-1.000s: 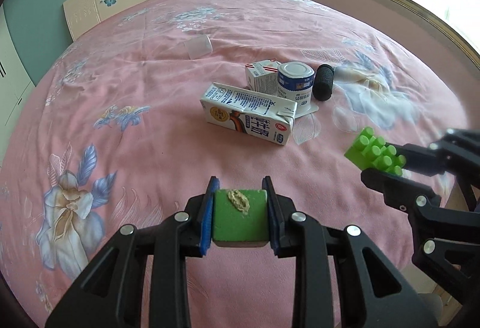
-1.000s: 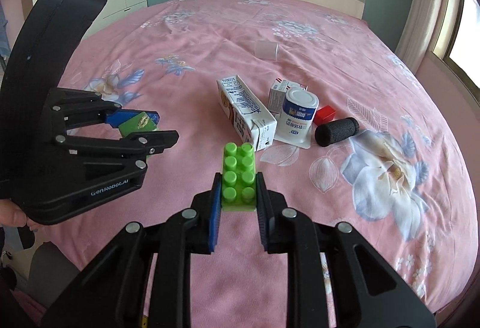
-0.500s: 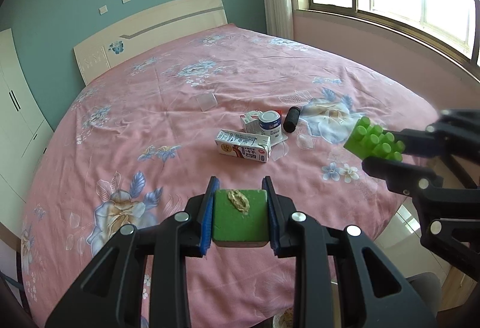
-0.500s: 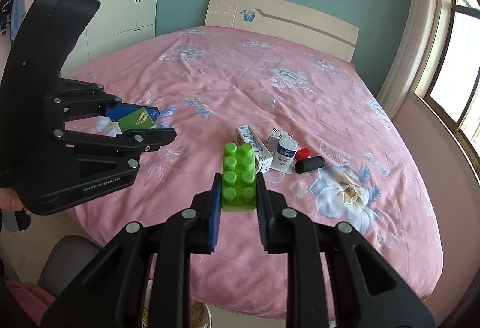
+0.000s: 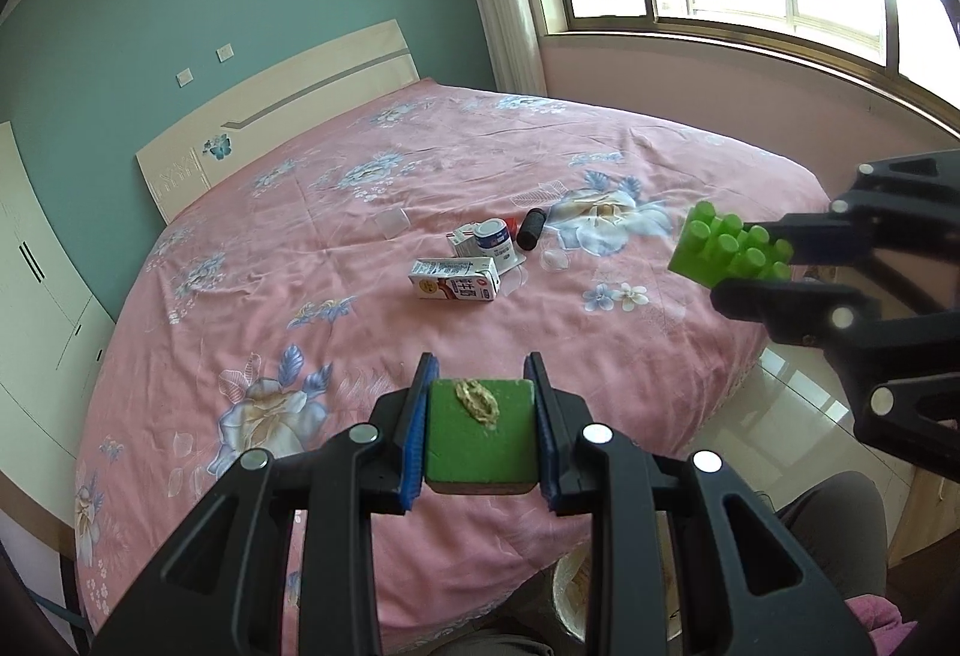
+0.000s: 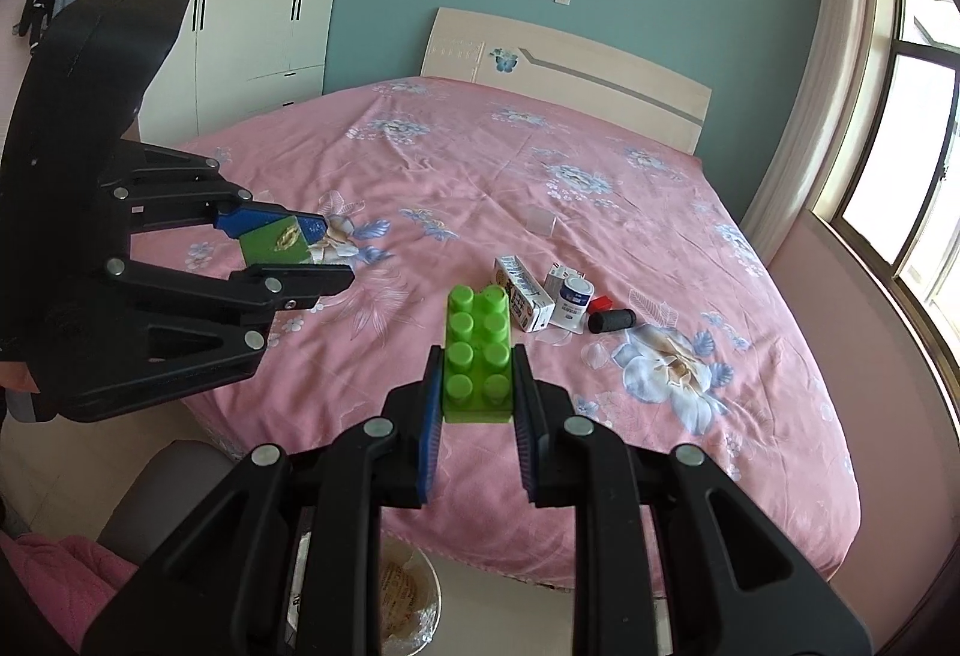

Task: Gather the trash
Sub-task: 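Carry the green cube and green Lego brick with both tools over the bucket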

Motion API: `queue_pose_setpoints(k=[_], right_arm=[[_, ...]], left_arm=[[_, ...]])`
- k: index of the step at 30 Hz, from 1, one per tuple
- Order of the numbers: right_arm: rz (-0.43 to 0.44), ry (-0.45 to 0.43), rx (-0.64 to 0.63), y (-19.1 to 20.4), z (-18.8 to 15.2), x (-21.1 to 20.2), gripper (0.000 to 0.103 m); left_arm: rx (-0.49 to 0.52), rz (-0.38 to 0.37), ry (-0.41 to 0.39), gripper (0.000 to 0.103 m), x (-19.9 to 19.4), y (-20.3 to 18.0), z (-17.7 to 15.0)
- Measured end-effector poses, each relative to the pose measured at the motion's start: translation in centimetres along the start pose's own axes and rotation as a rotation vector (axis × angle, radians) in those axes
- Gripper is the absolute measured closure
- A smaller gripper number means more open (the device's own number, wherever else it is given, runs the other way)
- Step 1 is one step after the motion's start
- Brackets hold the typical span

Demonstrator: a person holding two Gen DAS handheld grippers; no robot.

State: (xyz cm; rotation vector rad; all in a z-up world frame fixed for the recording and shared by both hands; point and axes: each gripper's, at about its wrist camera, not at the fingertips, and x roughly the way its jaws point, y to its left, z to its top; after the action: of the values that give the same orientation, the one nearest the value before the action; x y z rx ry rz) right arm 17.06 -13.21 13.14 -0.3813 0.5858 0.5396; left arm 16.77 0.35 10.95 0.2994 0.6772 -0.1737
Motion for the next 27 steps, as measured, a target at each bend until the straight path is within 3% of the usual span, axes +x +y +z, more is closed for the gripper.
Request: queue_pose_setpoints(k=[8,27], right_arm=[[0.019,0.061,0.036,0.5,-4.2,1.1,0.081],[0.102,0.303,0.192,1.8,-17.4,9.2,0.081]], left_arm=[[0.024,-0.045,0.095,0.071,2.4,-1.9,-4.1],[0.024,-0.186,0.363,0.071,11.3,-7.1,-14.9]])
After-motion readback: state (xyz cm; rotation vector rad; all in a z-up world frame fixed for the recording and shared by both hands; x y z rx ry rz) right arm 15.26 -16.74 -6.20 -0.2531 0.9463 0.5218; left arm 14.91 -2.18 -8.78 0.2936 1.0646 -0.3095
